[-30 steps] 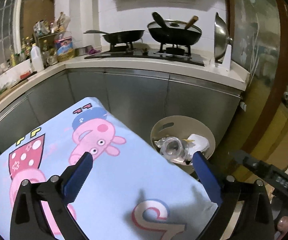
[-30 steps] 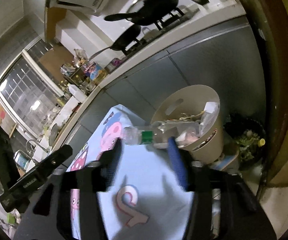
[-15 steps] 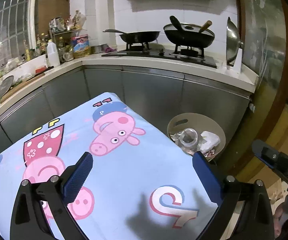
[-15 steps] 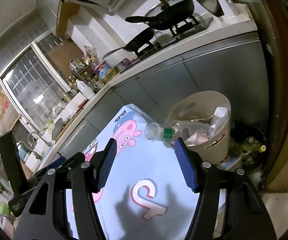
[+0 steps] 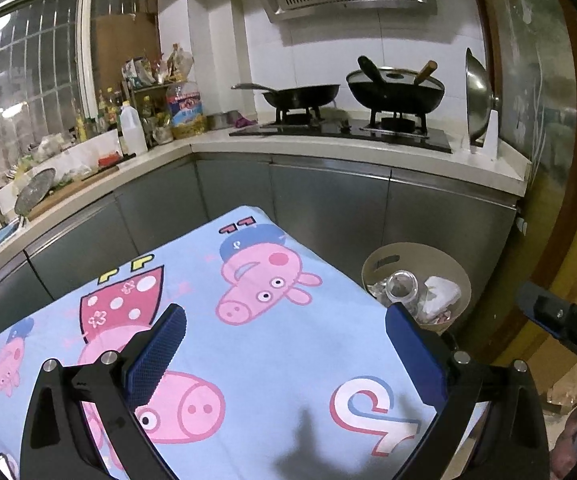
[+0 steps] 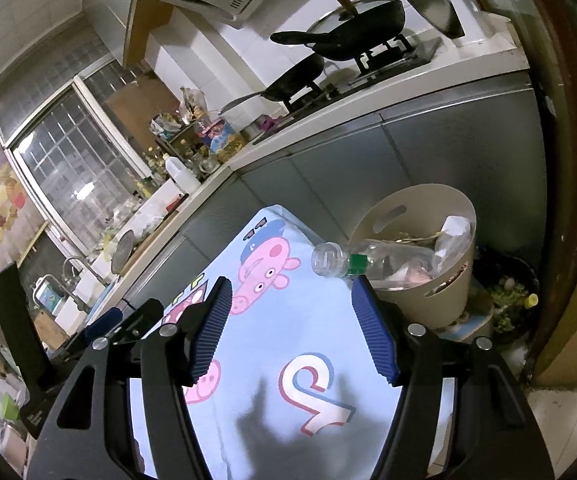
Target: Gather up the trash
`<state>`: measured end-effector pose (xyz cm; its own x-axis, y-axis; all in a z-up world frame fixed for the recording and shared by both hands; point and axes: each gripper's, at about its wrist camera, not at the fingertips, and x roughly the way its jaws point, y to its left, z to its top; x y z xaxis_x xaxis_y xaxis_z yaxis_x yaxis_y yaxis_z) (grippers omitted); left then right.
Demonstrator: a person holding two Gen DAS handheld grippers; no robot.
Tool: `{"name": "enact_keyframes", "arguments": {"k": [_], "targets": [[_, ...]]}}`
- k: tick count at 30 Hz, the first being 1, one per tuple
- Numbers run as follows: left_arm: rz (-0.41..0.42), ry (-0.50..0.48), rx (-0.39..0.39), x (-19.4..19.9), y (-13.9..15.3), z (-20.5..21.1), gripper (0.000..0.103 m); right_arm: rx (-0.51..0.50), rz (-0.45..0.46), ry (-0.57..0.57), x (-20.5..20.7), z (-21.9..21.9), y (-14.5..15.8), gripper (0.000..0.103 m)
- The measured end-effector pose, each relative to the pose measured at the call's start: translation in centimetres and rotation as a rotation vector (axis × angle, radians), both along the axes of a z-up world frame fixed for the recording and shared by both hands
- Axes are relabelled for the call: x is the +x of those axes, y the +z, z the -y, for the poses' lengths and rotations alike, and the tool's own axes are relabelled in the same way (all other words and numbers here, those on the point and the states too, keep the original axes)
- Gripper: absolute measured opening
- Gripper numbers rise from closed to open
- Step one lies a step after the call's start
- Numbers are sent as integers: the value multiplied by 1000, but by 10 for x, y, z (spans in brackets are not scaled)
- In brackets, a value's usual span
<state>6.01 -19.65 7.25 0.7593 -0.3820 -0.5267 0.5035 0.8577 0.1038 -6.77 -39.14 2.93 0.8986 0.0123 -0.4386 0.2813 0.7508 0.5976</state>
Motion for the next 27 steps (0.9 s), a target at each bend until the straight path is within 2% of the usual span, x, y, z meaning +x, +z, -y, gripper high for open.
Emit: {"name": "enact_keyframes", "arguments": {"k": [9, 17, 18, 27], "targets": [[29, 13, -7, -4, 6, -5, 99, -8, 3, 5, -1, -2, 3, 63], [56, 28, -3, -9, 8, -8, 99, -83, -15, -2, 1, -12, 11, 67], [57, 30, 0, -9, 8, -9, 99, -83, -16, -3, 1, -12, 11, 70], [41, 55, -18, -5, 10, -16, 99, -68, -20, -3, 1, -9, 8, 69]]}}
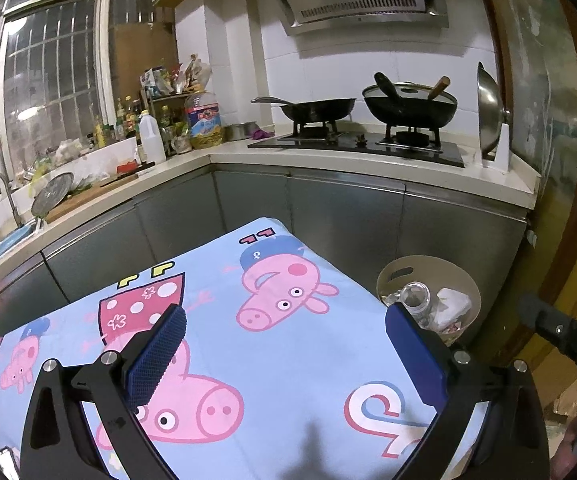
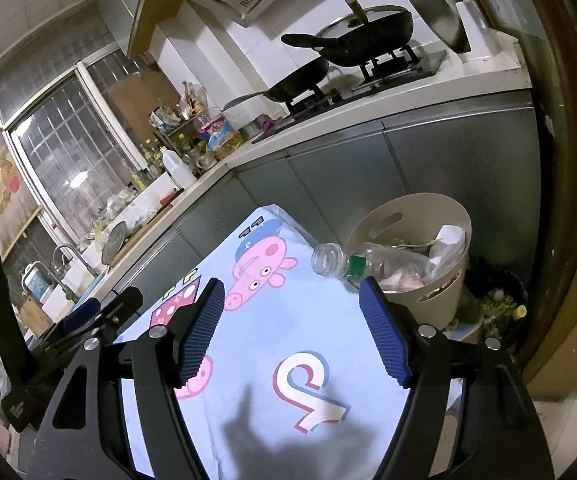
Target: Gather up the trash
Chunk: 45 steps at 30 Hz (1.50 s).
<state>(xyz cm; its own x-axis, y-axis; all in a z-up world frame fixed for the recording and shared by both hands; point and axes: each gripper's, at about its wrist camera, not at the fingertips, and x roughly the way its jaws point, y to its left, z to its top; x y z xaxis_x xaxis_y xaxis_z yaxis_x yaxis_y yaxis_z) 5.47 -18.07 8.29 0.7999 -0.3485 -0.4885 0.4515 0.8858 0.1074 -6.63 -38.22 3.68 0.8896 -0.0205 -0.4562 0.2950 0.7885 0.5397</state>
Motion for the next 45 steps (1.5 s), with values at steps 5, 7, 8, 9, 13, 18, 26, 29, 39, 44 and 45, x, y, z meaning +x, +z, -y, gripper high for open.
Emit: {"name": "enact_keyframes", "arguments": {"k": [5, 7, 8, 9, 13, 18, 26, 29, 39, 44, 45], "targets": [[1, 13, -11, 3, 1, -4, 99, -4, 0, 4, 1, -1, 0, 69], [1, 15, -18, 3, 2, -5, 99, -4, 0, 3, 1, -1, 0, 69], [0, 15, -21, 3, 2, -6, 99, -5, 0, 3, 1, -1, 0, 69], [0, 15, -23, 4, 2, -7, 99, -6, -1, 3, 1, -1, 0, 69], [1, 11, -25, 3, 2, -7, 99, -5, -2, 5, 1, -1, 0, 69], [-4, 6, -20, 2, 3, -6, 99, -3, -5, 10, 2, -2, 0, 69], [-33, 20, 1, 5, 1, -6, 99, -7, -7, 13, 4, -3, 3, 69], [-56, 12, 0, 8, -1, -7, 99, -6, -7, 16, 5, -3, 2, 69], [-44, 2, -42, 4, 2, -14, 99, -2, -15, 21, 9, -2, -1, 69], [-35, -11, -64, 0, 4, -15, 99, -2, -16, 22, 9, -3, -3, 69], [-33, -11, -65, 0, 4, -15, 99, -2, -16, 22, 9, -3, -3, 69]]}}
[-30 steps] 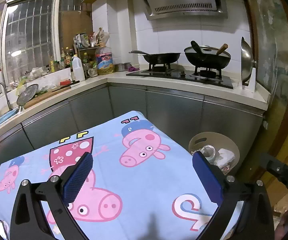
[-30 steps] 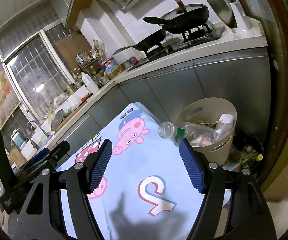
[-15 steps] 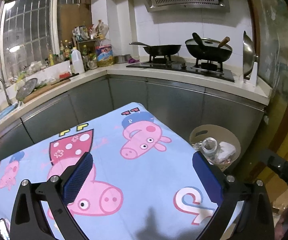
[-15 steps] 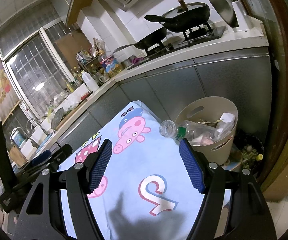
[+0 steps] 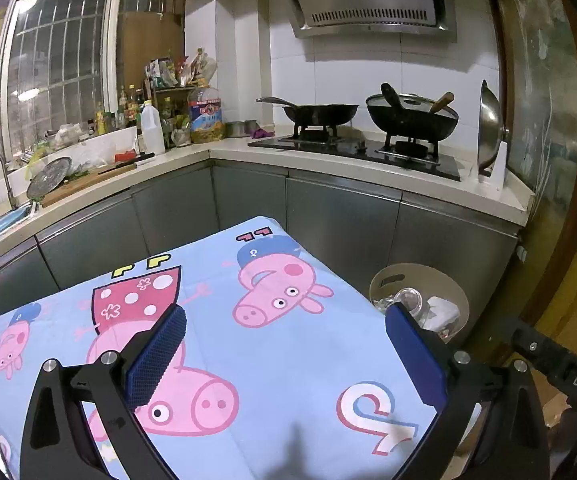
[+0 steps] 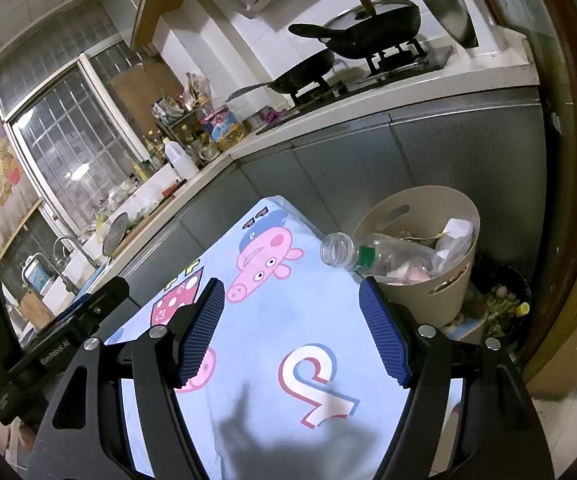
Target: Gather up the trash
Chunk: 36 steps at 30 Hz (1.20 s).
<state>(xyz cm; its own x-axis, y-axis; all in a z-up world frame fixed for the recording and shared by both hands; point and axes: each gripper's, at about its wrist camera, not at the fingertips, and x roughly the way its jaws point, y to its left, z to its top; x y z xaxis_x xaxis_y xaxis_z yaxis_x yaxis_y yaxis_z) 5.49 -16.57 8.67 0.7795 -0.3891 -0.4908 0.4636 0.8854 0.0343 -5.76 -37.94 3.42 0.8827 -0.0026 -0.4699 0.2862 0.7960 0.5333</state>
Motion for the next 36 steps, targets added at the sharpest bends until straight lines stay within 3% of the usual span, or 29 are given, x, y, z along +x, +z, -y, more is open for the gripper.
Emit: {"name": "enact_keyframes", "arguments": {"k": [36], "targets": [[2, 6, 10, -3, -3, 1, 99, 5, -8, 3, 1, -1, -3, 69]]}}
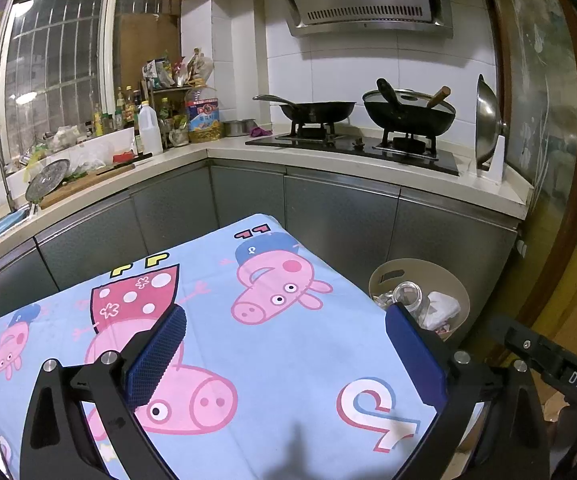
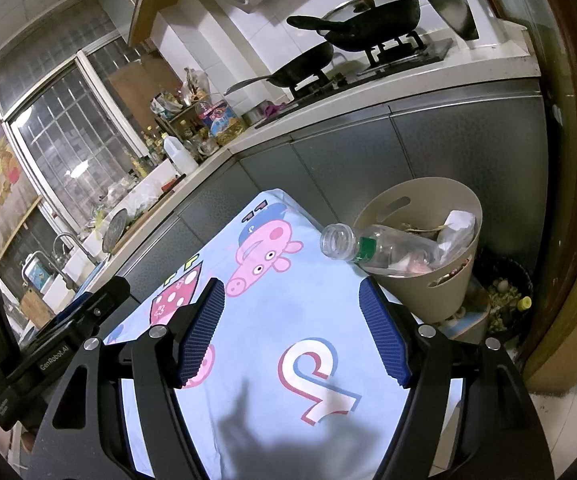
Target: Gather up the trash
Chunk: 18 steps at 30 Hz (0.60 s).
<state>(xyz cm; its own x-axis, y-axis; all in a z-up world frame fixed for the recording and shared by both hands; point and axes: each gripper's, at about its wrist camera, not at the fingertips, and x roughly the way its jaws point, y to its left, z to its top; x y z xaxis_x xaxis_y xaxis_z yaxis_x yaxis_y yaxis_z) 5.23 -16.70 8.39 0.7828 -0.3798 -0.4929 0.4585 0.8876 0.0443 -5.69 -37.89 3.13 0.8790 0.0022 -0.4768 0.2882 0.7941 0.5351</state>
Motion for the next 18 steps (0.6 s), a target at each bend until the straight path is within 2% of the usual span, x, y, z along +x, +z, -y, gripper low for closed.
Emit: {"name": "enact_keyframes", "arguments": {"k": [18], "targets": [[-3, -2, 10, -2, -3, 3, 99, 1, -1, 1, 1, 2, 1, 69]]}}
